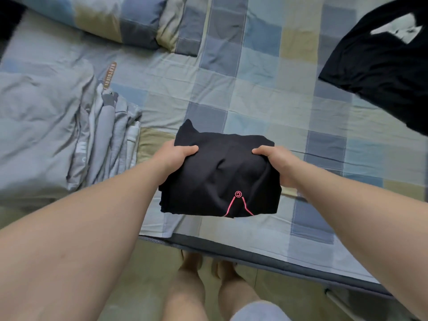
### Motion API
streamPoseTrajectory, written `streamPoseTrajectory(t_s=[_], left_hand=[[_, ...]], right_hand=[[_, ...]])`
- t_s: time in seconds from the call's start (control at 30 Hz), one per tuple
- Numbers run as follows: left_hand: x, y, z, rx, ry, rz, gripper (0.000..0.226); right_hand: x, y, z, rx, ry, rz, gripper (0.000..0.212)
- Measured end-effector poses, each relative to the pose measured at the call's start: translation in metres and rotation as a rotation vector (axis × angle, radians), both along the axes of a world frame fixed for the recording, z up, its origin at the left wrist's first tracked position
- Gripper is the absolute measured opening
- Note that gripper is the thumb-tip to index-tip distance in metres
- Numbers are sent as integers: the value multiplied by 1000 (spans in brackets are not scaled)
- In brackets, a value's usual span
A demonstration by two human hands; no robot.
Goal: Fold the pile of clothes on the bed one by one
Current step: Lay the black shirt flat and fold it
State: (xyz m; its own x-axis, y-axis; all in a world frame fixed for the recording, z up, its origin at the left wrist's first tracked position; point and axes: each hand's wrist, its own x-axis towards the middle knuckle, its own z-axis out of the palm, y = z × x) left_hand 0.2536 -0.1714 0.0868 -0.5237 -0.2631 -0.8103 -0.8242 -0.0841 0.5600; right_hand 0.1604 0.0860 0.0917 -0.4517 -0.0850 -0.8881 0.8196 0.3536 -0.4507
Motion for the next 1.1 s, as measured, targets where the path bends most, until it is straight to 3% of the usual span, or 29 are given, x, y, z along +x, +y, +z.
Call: streamPoseTrajectory(t_s=[0.27, 0.5, 0.6, 0.83, 0.93, 1.1], left_hand=[[42, -55, 154, -75, 190, 55, 12], [68, -164, 211, -201, 358, 144, 41], [75, -227, 221, -240, 396, 192, 43], [93, -374, 215, -324, 416, 174, 49], [113, -422, 178, -349, 258, 131, 53], [172, -448, 97, -243, -54, 72, 88]], right_hand=[[15, -64, 148, -140, 148, 97, 31], [19, -190, 206, -216, 277, 208, 26], [23, -258, 219, -249, 308, 214, 29], [37, -402, 208, -283, 309, 144, 25], [57, -444, 167, -208, 233, 139, 23], [114, -468, 94, 3, -47, 352, 59]])
